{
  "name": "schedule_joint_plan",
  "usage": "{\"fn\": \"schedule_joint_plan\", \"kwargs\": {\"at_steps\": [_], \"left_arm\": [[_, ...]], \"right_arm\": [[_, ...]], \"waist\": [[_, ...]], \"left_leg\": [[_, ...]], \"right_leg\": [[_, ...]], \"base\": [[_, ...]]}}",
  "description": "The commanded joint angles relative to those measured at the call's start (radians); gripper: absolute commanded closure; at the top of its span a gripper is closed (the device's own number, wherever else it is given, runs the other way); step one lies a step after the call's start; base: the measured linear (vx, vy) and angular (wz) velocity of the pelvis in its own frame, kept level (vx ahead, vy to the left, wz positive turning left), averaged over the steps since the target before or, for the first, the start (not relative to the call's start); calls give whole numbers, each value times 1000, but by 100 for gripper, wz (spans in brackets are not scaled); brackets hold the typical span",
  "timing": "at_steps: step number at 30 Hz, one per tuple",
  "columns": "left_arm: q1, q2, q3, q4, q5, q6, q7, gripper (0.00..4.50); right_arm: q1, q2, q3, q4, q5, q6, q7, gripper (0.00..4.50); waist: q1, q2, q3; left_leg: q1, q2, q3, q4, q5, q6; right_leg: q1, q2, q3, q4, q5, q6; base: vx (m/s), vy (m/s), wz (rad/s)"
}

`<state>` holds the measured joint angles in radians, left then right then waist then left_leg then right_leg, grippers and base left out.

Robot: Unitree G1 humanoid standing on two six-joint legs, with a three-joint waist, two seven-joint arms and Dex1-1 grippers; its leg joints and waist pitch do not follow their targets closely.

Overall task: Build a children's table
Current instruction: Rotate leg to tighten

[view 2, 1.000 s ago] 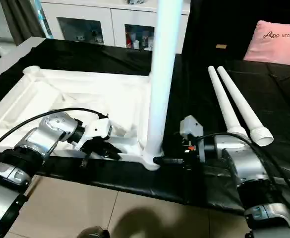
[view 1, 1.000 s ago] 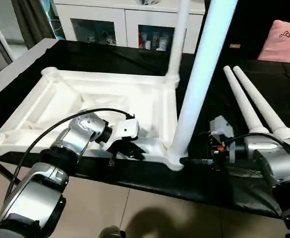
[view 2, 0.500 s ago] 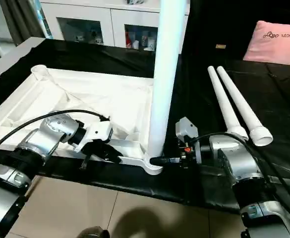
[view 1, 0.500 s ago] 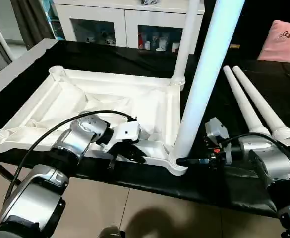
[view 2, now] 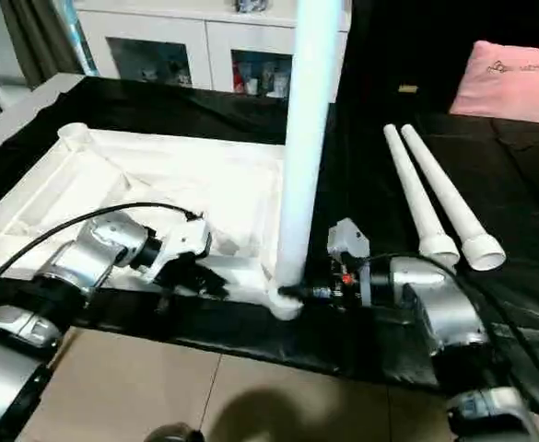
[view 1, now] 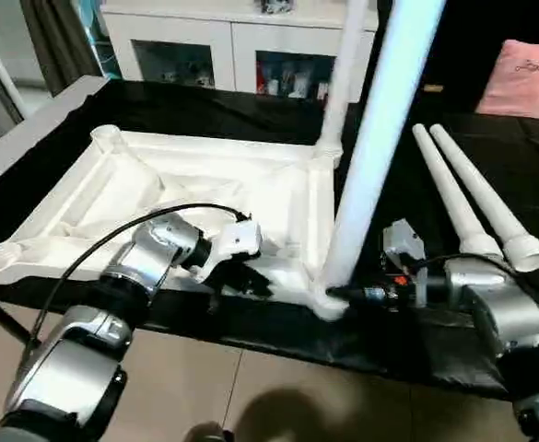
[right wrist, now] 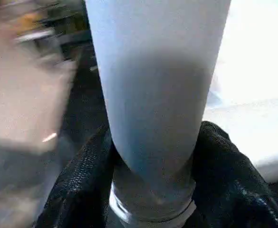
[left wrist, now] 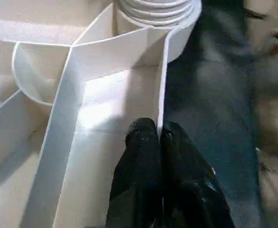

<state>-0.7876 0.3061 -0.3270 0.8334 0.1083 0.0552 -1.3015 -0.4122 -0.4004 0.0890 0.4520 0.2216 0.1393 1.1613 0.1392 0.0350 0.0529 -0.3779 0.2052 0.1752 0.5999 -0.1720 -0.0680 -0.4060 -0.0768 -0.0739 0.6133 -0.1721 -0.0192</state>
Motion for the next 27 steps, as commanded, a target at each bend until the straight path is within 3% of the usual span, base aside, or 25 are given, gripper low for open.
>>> {"fn": "schedule_joint_plan", "kwargs": {"at_steps": [1,2,3,5,6,7,9,10,12,13,16,17,18,21,23,27], "left_arm": [[-59,-61,60,28,-11,76,207,450],[-66,-70,68,37,-12,90,237,450],[-90,-100,93,67,-14,122,342,450],[-115,-139,125,96,-24,148,453,450],[-121,-148,133,102,-28,153,477,450],[-132,-172,153,112,-40,159,526,450],[-154,-218,186,128,-60,161,624,450],[-164,-234,197,138,-62,153,658,450],[-174,-250,197,148,-57,143,676,450],[-177,-255,196,151,-54,142,680,450],[-180,-256,181,156,-40,121,665,450],[-180,-256,175,158,-34,110,658,450],[-181,-257,168,165,-26,95,649,450],[-177,-256,161,165,-22,82,632,450],[-175,-256,154,170,-17,52,614,450],[-182,-255,151,186,-16,28,603,450]], "right_arm": [[-19,90,11,54,-20,20,-164,245],[-26,106,3,69,-25,19,-203,245],[-49,156,-20,116,-40,18,-326,245],[-71,212,-45,156,-57,24,-467,246],[-74,224,-51,163,-61,25,-499,247],[-80,248,-55,178,-74,25,-561,247],[-86,291,-57,203,-106,30,-669,248],[-90,307,-59,213,-121,28,-706,248],[-99,327,-66,225,-140,21,-758,248],[-105,333,-70,232,-145,15,-778,248],[-112,357,-120,232,-99,19,-801,248],[-114,366,-137,230,-83,21,-809,195],[-115,371,-145,228,-83,16,-836,182],[-109,368,-143,218,-84,10,-834,175],[-93,361,-142,189,-97,-28,-838,146],[-60,352,-163,108,-83,-8,-831,109]], "waist": [[-13,-5,-65],[-18,-7,-63],[-25,-6,-64],[-38,-10,-62],[-42,-6,-62],[-45,-10,-63],[-46,-6,-65],[-46,-8,-68],[-45,1,-69],[-47,-2,-71],[-45,3,-73],[-46,3,-73],[-46,4,-74],[-49,6,-74],[-55,5,-76],[-52,8,-84]], "left_leg": [[17,16,-11,-73,-271,-2],[14,14,-13,-76,-275,-5],[19,16,-13,-77,-278,-6],[21,11,-12,-75,-291,-2],[26,10,-12,-74,-296,-2],[23,8,-10,-73,-284,9],[21,9,-9,-73,-260,14],[18,9,-10,-74,-244,19],[18,11,-10,-73,-235,24],[17,11,-10,-74,-230,26],[15,13,-10,-74,-222,38],[15,13,-10,-73,-218,40],[13,14,-10,-73,-209,43],[13,15,-11,-75,-220,44],[9,13,-11,-73,-206,45],[5,13,-9,-63,-118,80]], "right_leg": [[54,-72,33,-92,-403,-173],[57,-70,31,-97,-430,-157],[52,-71,33,-100,-441,-147],[51,-68,30,-107,-459,-145],[45,-68,31,-110,-469,-144],[48,-67,31,-112,-461,-141],[47,-65,35,-108,-416,-150],[53,-63,34,-104,-379,-153],[50,-63,37,-98,-327,-169],[52,-62,37,-95,-291,-178],[57,-62,39,-88,-222,-196],[56,-62,39,-88,-207,-201],[59,-63,39,-84,-181,-209],[62,-63,38,-82,-157,-219],[65,-64,38,-80,-139,-219],[65,-61,41,-66,-11,-244]], "base": [[0,0,0],[0,0,0],[0,0,0],[0,0,0],[0,0,0],[0,0,0],[0,0,0],[0,0,0],[0,0,0],[0,0,0],[0,0,0],[0,0,0],[0,0,0],[0,0,0],[0,0,0],[0,0,0]]}}
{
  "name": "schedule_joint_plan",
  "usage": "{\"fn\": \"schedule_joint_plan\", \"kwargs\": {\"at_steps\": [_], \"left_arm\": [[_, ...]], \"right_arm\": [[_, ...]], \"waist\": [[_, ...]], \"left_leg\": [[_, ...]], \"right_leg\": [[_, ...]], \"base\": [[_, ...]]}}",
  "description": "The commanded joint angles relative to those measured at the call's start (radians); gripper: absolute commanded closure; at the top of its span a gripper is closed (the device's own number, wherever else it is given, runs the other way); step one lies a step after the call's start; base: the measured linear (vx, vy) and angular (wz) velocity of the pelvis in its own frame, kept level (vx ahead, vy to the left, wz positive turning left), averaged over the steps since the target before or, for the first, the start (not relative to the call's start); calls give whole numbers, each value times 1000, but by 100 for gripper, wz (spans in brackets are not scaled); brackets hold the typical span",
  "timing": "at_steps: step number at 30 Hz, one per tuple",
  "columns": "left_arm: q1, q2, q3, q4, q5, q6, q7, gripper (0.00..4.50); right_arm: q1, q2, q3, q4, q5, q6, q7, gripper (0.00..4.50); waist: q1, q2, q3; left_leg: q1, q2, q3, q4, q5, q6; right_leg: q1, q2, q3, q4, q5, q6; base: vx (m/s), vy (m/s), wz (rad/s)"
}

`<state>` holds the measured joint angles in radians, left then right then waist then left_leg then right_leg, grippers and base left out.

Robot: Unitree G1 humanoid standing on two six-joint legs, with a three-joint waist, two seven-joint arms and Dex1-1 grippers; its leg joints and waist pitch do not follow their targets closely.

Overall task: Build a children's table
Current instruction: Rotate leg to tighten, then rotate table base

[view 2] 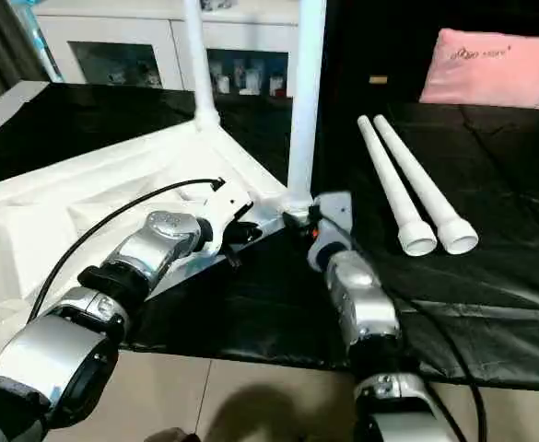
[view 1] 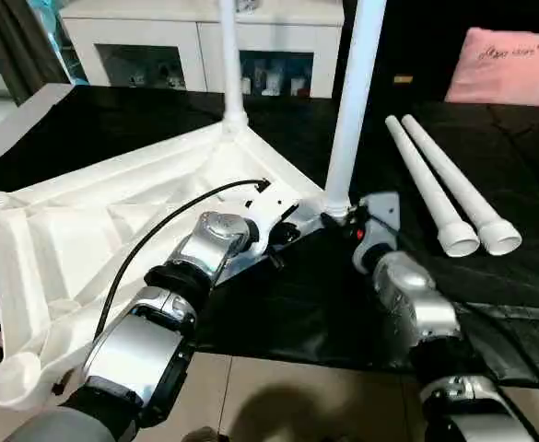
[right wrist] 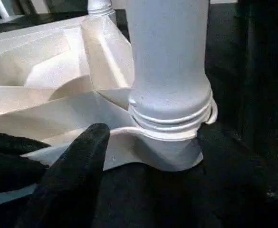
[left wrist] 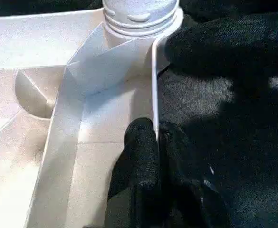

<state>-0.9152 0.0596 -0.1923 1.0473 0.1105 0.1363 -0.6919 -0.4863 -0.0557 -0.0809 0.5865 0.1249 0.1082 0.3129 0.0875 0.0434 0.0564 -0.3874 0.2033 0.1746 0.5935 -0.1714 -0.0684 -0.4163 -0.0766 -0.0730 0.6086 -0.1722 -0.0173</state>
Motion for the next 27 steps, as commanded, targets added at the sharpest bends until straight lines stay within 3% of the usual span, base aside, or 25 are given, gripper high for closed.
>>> {"fn": "schedule_joint_plan", "kwargs": {"at_steps": [1,4,7,9,11,12,13,14,16,20,24,25,27], "left_arm": [[-58,-8,16,-19,-17,-66,-11,450],[-64,-9,15,-3,-17,-90,-19,450],[-72,-9,22,26,-11,-121,17,450],[-74,-9,33,30,-18,-128,27,406],[-76,-6,66,26,-48,-137,32,392],[-76,-4,75,23,-56,-139,30,392],[-77,2,118,4,-97,-149,34,385],[-77,2,118,4,-97,-149,34,371],[-80,16,151,-14,-126,-140,43,350],[-70,83,194,-85,-154,-99,46,320],[-38,158,206,-163,-142,-52,43,299],[25,264,229,-266,-115,11,61,284],[58,312,234,-307,-97,29,68,272]], "right_arm": [[30,0,3,-63,17,28,21,101],[62,-24,14,-129,8,33,26,89],[118,-50,14,-226,15,27,39,65],[131,-53,11,-248,23,27,47,45],[153,-59,10,-287,24,33,51,17],[157,-62,12,-294,23,33,53,17],[171,-68,16,-319,15,41,53,9],[171,-68,16,-319,15,41,53,3],[176,-76,24,-328,-2,47,45,0],[178,-104,66,-354,-6,84,94,0],[183,-125,104,-381,15,142,165,0],[196,-150,150,-420,19,182,227,0],[200,-159,163,-430,22,201,247,0]], "waist": [[4,2,-87],[6,-1,-85],[11,-6,-79],[11,-6,-79],[10,-15,-78],[12,-12,-77],[11,-17,-75],[11,-15,-74],[8,-21,-73],[5,-26,-74],[3,-19,-74],[7,-22,-76],[2,-19,-76]], "left_leg": [[13,16,-7,-54,-97,99],[13,16,-7,-54,-111,106],[14,16,-5,-57,-139,96],[13,15,-5,-57,-143,89],[12,15,-4,-58,-149,88],[12,15,-5,-58,-150,86],[12,15,-4,-59,-155,84],[12,14,-4,-59,-157,83],[12,14,-4,-60,-158,81],[10,11,-2,-58,-133,87],[12,17,-4,-58,-127,90],[13,23,-7,-59,-122,83],[10,22,-7,-61,-115,80]], "right_leg": [[73,-62,39,-56,33,-257],[73,-62,39,-58,25,-255],[73,-63,41,-68,-59,-232],[72,-63,40,-71,-90,-221],[73,-65,40,-74,-117,-217],[73,-66,40,-74,-128,-218],[72,-66,39,-75,-152,-213],[70,-66,39,-77,-172,-208],[70,-64,39,-76,-185,-203],[70,-62,40,-74,-187,-190],[66,-61,40,-68,-171,-192],[69,-63,41,-59,-155,-203],[66,-60,41,-56,-136,-190]], "base": [[0,0,0],[0,0,0],[0,0,0],[0,0,0],[0,0,0],[0,0,0],[0,0,0],[0,0,0],[0,0,0],[0,0,0],[0,0,0],[0,0,0],[0,0,0]]}}
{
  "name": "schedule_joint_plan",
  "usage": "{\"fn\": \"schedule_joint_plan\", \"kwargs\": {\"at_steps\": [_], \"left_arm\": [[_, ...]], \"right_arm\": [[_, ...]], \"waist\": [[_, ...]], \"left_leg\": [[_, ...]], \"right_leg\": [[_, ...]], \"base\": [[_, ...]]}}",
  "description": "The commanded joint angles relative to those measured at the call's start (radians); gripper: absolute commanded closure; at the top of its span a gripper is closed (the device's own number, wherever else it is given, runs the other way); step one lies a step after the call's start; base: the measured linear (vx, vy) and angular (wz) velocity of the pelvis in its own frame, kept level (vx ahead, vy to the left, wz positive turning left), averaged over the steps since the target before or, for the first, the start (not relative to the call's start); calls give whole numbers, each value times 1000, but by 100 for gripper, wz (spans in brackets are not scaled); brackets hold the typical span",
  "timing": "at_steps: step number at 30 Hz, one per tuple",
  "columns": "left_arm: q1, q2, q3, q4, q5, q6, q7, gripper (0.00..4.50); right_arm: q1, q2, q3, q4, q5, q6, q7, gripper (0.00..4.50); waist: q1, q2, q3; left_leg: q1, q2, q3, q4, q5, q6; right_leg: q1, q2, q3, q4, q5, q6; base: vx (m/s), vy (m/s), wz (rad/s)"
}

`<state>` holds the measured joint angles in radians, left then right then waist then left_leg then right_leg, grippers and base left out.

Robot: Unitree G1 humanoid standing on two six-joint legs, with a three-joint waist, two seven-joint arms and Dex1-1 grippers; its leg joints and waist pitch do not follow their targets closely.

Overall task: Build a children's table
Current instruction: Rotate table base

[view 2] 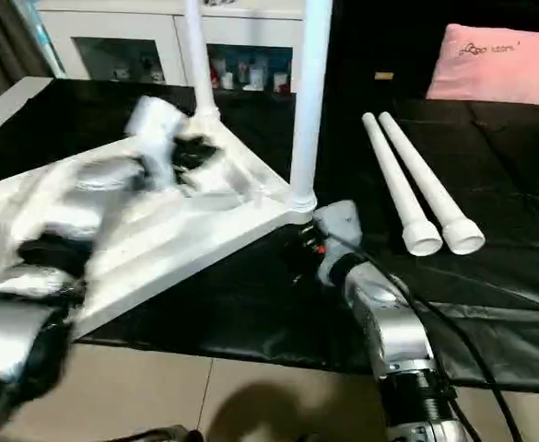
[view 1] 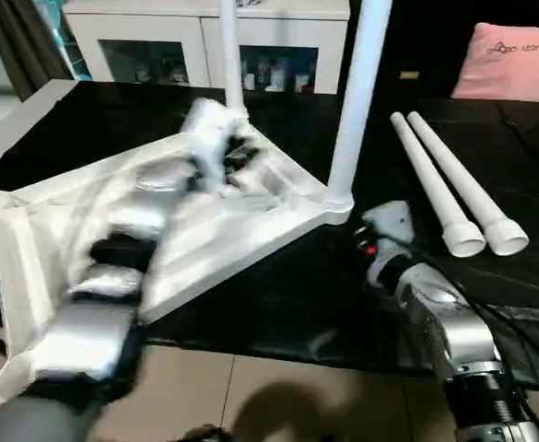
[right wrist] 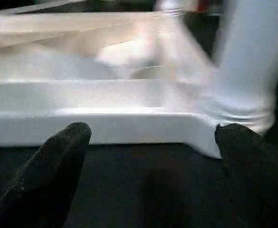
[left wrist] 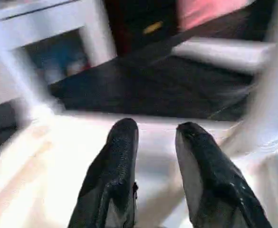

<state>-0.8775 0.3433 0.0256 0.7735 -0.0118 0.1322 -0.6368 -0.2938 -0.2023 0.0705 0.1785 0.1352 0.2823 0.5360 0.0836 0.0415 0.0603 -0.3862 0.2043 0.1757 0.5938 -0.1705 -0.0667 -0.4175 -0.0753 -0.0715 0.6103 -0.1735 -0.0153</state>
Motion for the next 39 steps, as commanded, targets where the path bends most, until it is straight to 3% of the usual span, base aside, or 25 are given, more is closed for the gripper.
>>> {"fn": "schedule_joint_plan", "kwargs": {"at_steps": [1,2,4,6,7,8,10,14,15,16,17,21,24,26,31,39], "left_arm": [[40,56,18,-57,37,42,15,262],[74,96,21,-98,49,68,10,255],[113,136,22,-148,57,101,0,245],[204,234,35,-253,87,181,-8,280],[241,277,39,-282,109,211,-9,287],[268,306,40,-310,120,237,-8,282],[314,365,42,-314,155,251,16,299],[362,414,30,-289,183,265,30,336],[369,423,16,-283,199,265,37,349],[372,429,0,-278,212,262,39,365],[376,430,-13,-276,219,260,39,365],[365,405,-31,-234,213,248,37,385],[358,396,-62,-188,232,228,30,421],[347,392,-80,-158,234,228,-2,422],[334,399,-132,-105,258,226,-48,440],[323,361,-157,-165,149,252,-249,440]], "right_arm": [[10,-16,18,-28,14,39,33,0],[11,-21,24,-30,10,46,36,0],[12,-25,28,-30,5,53,39,0],[5,-36,33,-13,-13,63,40,0],[0,-41,35,-7,-22,67,40,0],[-1,-46,39,-8,-25,73,39,0],[-2,-57,50,-15,-23,92,47,0],[-7,-65,74,5,-39,94,52,0],[-10,-66,80,10,-42,99,53,0],[-12,-67,84,13,-45,99,54,0],[-15,-64,85,13,-44,102,54,0],[-33,-52,83,31,-48,94,40,0],[-62,-34,76,78,-58,77,9,0],[-86,-18,73,112,-60,67,-8,0],[-132,7,93,177,-70,54,-18,0],[-203,41,116,320,-110,9,-38,0]], "waist": [[2,-14,-79],[3,-17,-78],[9,-12,-77],[9,-10,-76],[1,-11,-68],[-1,-11,-68],[-1,-15,-65],[5,-13,-64],[7,-9,-65],[7,-11,-66],[8,-4,-67],[5,-8,-69],[3,-4,-72],[2,-6,-74],[2,-5,-75],[7,-7,-76]], "left_leg": [[13,22,-7,-61,-119,72],[16,22,-4,-61,-128,67],[24,29,-6,-66,-160,36],[22,35,-11,-72,-186,13],[17,29,-9,-77,-203,4],[21,25,-7,-76,-213,0],[25,23,-6,-76,-236,-11],[31,24,-8,-78,-271,-22],[31,25,-9,-78,-273,-25],[29,24,-10,-79,-270,-27],[30,24,-11,-79,-271,-29],[24,19,-12,-78,-265,-33],[24,17,-12,-74,-251,-32],[22,16,-13,-74,-240,-34],[26,18,-13,-73,-240,-37],[29,21,-8,-71,-218,-41]], "right_leg": [[61,-59,41,-59,-134,-189],[58,-58,42,-63,-142,-190],[53,-63,44,-61,-167,-198],[55,-68,45,-56,-183,-196],[52,-60,44,-61,-210,-178],[51,-57,45,-65,-223,-170],[47,-57,48,-70,-242,-163],[42,-60,50,-74,-276,-156],[42,-60,50,-73,-274,-156],[44,-60,50,-73,-262,-155],[43,-60,51,-72,-257,-156],[51,-61,50,-69,-229,-164],[49,-59,49,-67,-204,-173],[53,-60,49,-63,-186,-181],[53,-61,49,-59,-156,-195],[52,-64,51,-53,-113,-232]], "base": [[0,0,0],[0,0,0],[0,0,0],[0,0,0],[0,0,0],[0,0,0],[0,0,0],[0,0,0],[0,0,0],[0,0,0],[0,0,0],[0,0,0],[0,0,0],[0,0,0],[0,0,0],[0,0,0]]}}
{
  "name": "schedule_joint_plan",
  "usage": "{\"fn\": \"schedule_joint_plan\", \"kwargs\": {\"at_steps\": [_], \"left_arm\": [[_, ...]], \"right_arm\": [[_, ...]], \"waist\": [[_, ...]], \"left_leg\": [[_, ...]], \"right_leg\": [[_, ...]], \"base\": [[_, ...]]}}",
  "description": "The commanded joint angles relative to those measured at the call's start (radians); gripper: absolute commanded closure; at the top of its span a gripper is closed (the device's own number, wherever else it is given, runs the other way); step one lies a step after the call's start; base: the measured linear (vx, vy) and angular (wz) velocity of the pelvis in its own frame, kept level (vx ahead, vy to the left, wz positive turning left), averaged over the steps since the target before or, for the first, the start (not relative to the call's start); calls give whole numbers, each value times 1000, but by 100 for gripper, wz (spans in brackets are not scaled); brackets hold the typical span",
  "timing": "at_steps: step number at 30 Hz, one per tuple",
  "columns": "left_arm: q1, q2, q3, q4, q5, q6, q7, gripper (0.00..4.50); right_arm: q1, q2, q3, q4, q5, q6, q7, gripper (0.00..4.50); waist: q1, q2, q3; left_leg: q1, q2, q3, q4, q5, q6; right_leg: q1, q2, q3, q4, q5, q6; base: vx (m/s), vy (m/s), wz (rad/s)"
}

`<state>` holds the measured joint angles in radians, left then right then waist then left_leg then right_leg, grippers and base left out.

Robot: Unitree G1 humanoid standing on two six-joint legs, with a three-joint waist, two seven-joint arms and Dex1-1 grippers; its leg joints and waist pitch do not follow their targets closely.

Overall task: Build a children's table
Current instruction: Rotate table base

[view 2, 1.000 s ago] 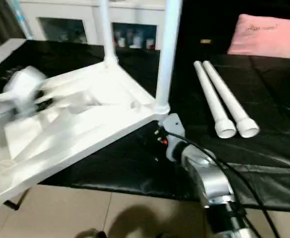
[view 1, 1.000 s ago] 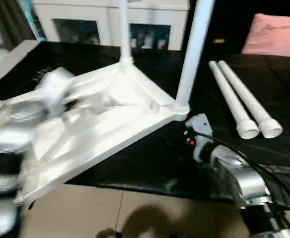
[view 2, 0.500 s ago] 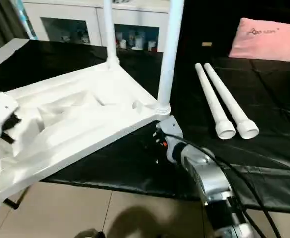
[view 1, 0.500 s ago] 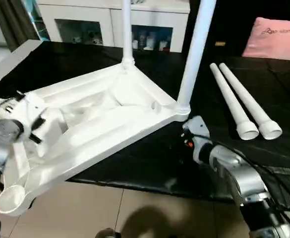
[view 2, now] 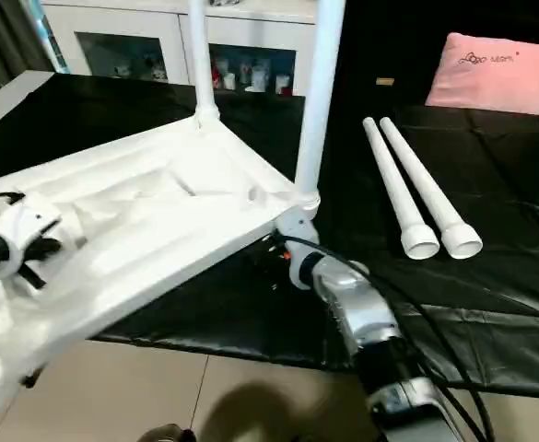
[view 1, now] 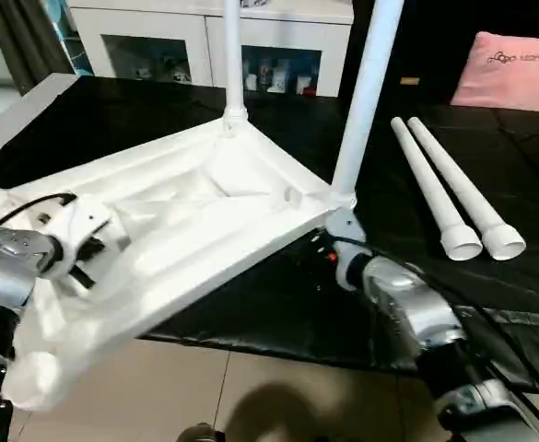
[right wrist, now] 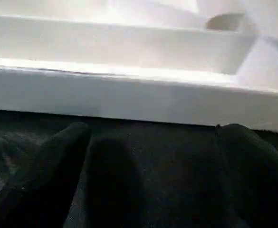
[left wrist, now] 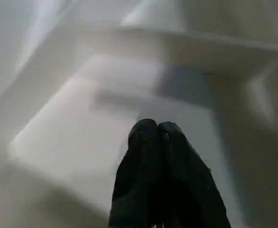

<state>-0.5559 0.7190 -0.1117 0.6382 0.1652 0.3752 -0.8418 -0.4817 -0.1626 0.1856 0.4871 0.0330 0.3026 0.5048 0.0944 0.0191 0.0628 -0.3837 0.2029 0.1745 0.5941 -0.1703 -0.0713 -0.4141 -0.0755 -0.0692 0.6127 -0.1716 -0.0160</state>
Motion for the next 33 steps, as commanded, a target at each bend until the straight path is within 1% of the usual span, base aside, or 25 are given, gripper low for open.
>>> {"fn": "schedule_joint_plan", "kwargs": {"at_steps": [1,2,3,4,5,6,7,9,11,14,15,16,17,18,19,20,21,22,23,24,26,28,29,32,33], "left_arm": [[3,-21,-35,-51,-41,-7,-100,440],[3,-21,-35,-51,-41,-7,-100,440],[10,-19,-58,-85,-63,-13,-187,440],[11,-18,-60,-87,-64,-14,-193,440],[14,-15,-71,-104,-73,-21,-230,440],[19,-12,-80,-128,-91,-34,-277,440],[22,-10,-87,-147,-105,-35,-311,440],[26,-11,-102,-184,-136,-36,-374,440],[18,-43,-128,-215,-169,-19,-429,440],[-11,-98,-147,-177,-154,-25,-420,440],[-27,-123,-156,-151,-142,-36,-409,440],[-38,-141,-164,-136,-136,-42,-405,440],[-50,-161,-170,-119,-130,-54,-397,440],[-58,-174,-174,-107,-126,-63,-392,440],[-95,-225,-171,-45,-111,-89,-347,440],[-107,-240,-170,-22,-104,-104,-325,440],[-113,-247,-169,-11,-101,-112,-314,440],[-138,-271,-168,36,-84,-133,-263,440],[-157,-286,-168,72,-68,-151,-222,440],[-157,-286,-168,72,-68,-151,-222,440],[-251,-346,-157,232,-27,-228,-22,440],[-313,-390,-133,339,-22,-270,113,440],[-315,-392,-132,344,-22,-272,120,440],[-365,-438,-84,452,-31,-330,292,440],[-369,-441,-80,461,-31,-338,312,440]], "right_arm": [[-30,5,2,43,-16,-20,-16,0],[-30,5,2,43,-16,-20,-16,0],[-45,5,8,79,-30,-30,-25,0],[-46,5,8,81,-31,-31,-25,0],[-53,5,9,99,-35,-38,-29,0],[-61,7,6,114,-36,-44,-32,0],[-67,9,3,129,-36,-52,-33,0],[-76,11,0,145,-36,-60,-35,0],[-85,12,-8,157,-38,-73,-41,0],[-92,7,-16,165,-41,-86,-53,0],[-97,3,-22,171,-41,-93,-60,0],[-100,-1,-26,173,-39,-95,-62,0],[-102,-6,-31,173,-39,-99,-65,0],[-104,-9,-34,173,-39,-101,-67,0],[-110,-18,-47,179,-39,-109,-75,0],[-112,-22,-50,183,-41,-113,-77,0],[-113,-23,-51,184,-41,-115,-79,0],[-116,-30,-55,185,-44,-121,-85,0],[-117,-35,-58,186,-45,-124,-89,0],[-117,-35,-58,186,-45,-124,-89,0],[-116,-59,-84,162,-50,-133,-104,0],[-113,-82,-101,140,-48,-139,-113,0],[-113,-84,-102,139,-47,-139,-114,0],[-114,-113,-119,121,-46,-141,-116,0],[-114,-117,-120,116,-46,-140,-115,0]], "waist": [[-2,15,-78],[-3,14,-78],[-3,11,-78],[-4,11,-77],[-4,12,-77],[-5,9,-77],[-6,11,-78],[-8,12,-77],[-9,12,-77],[-9,14,-77],[-7,18,-78],[-8,13,-77],[-7,12,-77],[-9,15,-77],[-9,19,-78],[-9,21,-79],[-10,16,-78],[-10,14,-80],[-9,18,-81],[-10,16,-81],[-13,17,-81],[-9,10,-84],[-6,9,-84],[-7,9,-86],[-6,7,-87]], "left_leg": [[25,23,-6,-72,-220,-35],[24,23,-8,-73,-218,-35],[24,22,-7,-72,-217,-34],[22,22,-7,-73,-217,-34],[23,22,-6,-72,-218,-35],[24,22,-6,-72,-213,-33],[22,23,-6,-72,-205,-30],[22,22,-5,-72,-205,-30],[23,23,-5,-72,-210,-32],[26,21,-2,-69,-210,-33],[28,20,-2,-69,-215,-33],[26,18,-1,-69,-222,-32],[25,19,-3,-69,-223,-32],[23,16,-3,-68,-225,-33],[22,17,-4,-67,-223,-34],[25,16,-3,-65,-224,-35],[25,15,-2,-65,-228,-30],[22,13,-3,-64,-225,-28],[20,14,-5,-64,-220,-28],[20,15,-6,-63,-223,-24],[20,10,-4,-60,-221,-18],[17,9,-6,-57,-203,-7],[17,10,-6,-57,-197,-3],[14,9,-6,-53,-174,10],[13,8,-6,-52,-168,16]], "right_leg": [[50,-64,48,-56,-114,-231],[52,-65,48,-55,-117,-230],[53,-66,48,-55,-125,-231],[55,-68,49,-56,-143,-227],[52,-67,49,-57,-148,-224],[53,-67,49,-58,-145,-223],[55,-68,50,-55,-138,-227],[54,-63,48,-54,-132,-226],[54,-64,48,-54,-135,-227],[54,-61,49,-56,-130,-229],[53,-62,49,-57,-136,-229],[56,-61,49,-60,-153,-224],[58,-63,49,-60,-159,-222],[59,-61,48,-64,-173,-213],[60,-62,48,-63,-170,-212],[59,-60,47,-65,-168,-210],[58,-59,47,-69,-172,-208],[63,-59,46,-67,-173,-208],[65,-61,45,-64,-171,-208],[65,-62,44,-67,-183,-201],[64,-55,43,-72,-187,-191],[69,-54,40,-70,-178,-184],[69,-55,40,-71,-177,-184],[69,-53,38,-68,-149,-193],[71,-52,38,-67,-129,-199]], "base": [[0,0,0],[0,0,0],[0,0,0],[0,0,0],[0,0,0],[0,0,0],[0,0,0],[0,0,0],[0,0,0],[0,0,0],[0,0,0],[0,0,0],[0,0,0],[0,0,0],[0,0,0],[0,0,0],[0,0,0],[0,0,0],[0,0,0],[0,0,0],[0,0,0],[0,0,0],[0,0,0],[0,0,0],[0,0,0]]}}
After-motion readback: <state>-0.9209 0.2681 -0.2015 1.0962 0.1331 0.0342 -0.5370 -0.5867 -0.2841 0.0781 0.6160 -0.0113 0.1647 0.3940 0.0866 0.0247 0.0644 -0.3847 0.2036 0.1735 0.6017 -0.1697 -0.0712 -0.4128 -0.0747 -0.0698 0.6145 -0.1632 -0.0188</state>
